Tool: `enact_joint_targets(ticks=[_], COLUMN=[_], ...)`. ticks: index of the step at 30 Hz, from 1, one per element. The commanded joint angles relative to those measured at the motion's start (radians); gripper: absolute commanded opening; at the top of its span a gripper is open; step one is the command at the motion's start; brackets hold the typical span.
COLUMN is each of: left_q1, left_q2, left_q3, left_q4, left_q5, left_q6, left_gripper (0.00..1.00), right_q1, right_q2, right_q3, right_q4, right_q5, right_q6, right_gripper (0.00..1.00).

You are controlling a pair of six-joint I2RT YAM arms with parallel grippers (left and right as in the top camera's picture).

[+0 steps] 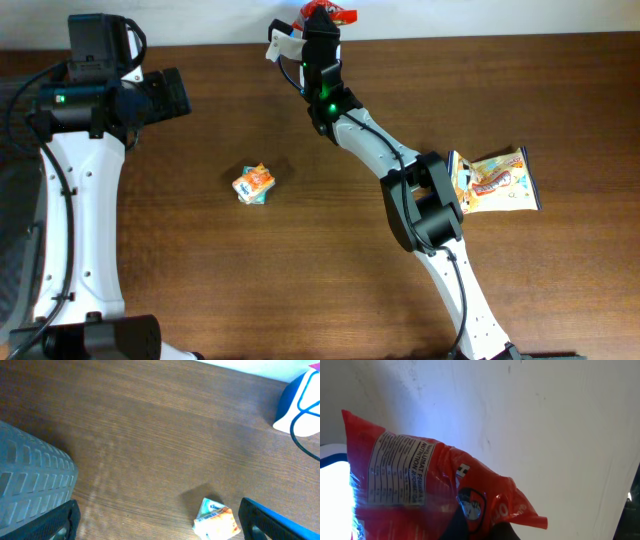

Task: Scan the item barcode
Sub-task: 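Hold the red bag barcode in front of the scanner, then carry the red bag right and release it at the table edge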

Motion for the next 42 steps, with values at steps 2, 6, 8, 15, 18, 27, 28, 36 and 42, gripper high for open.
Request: enact_joint_targets(ticks=[2, 6, 8, 15, 18, 27, 28, 36, 42], left_q1=[0.001, 0.001, 0.001, 0.001, 0.001, 0.001, 0.001, 0.001, 0.001], left_q2=[0.002, 0.002, 0.002, 0.002, 0.002, 0.002, 0.002, 0.002, 0.002], left_q3=[-0.004, -0.004, -0.004, -0.004, -0.004, -0.004, -0.004, -0.004, -0.004], left_q4=[0.001, 0.001, 0.001, 0.001, 0.001, 0.001, 0.001, 0.001, 0.001], left_q5=[0.001, 0.001, 0.0, 0.0, 0.0, 0.0, 0.0, 0.0, 0.0], left_q6=[0.005, 0.005, 0.005, 0.005, 0.005, 0.005, 0.005, 0.005, 0.005], left_gripper=[0.99, 0.99, 0.99, 0.99, 0.99, 0.99, 0.99, 0.99, 0.99], right_q1=[-0.002, -0.003, -0.007, -0.021, -0.059, -0.406, -0.453, -0.844, -0.964], right_q2=[-0.066, -0.181, -0.268, -0.66, -0.768, -0.788, -0.788, -0.749, -0.719], right_q3=[0.017, 0.017, 0.017, 0.017, 0.017, -0.096, -0.138, -0.547, -0.696], right_q4=[0.01, -0.122, -0.284, -1.14, -1.426, -1.997, -1.968, -1.56, -1.36], right_q5=[-0.016, -0.029, -0.046, -0.268, -0.363, -0.441, -0.456, -0.667, -0.686], right_q6=[0.074, 0.151, 0.198, 0.847, 1.168, 1.479, 1.479, 1.574, 1.645], right_gripper=[0.04, 0.04, 0.04, 0.04, 0.04, 0.04, 0.04, 0.04, 0.4])
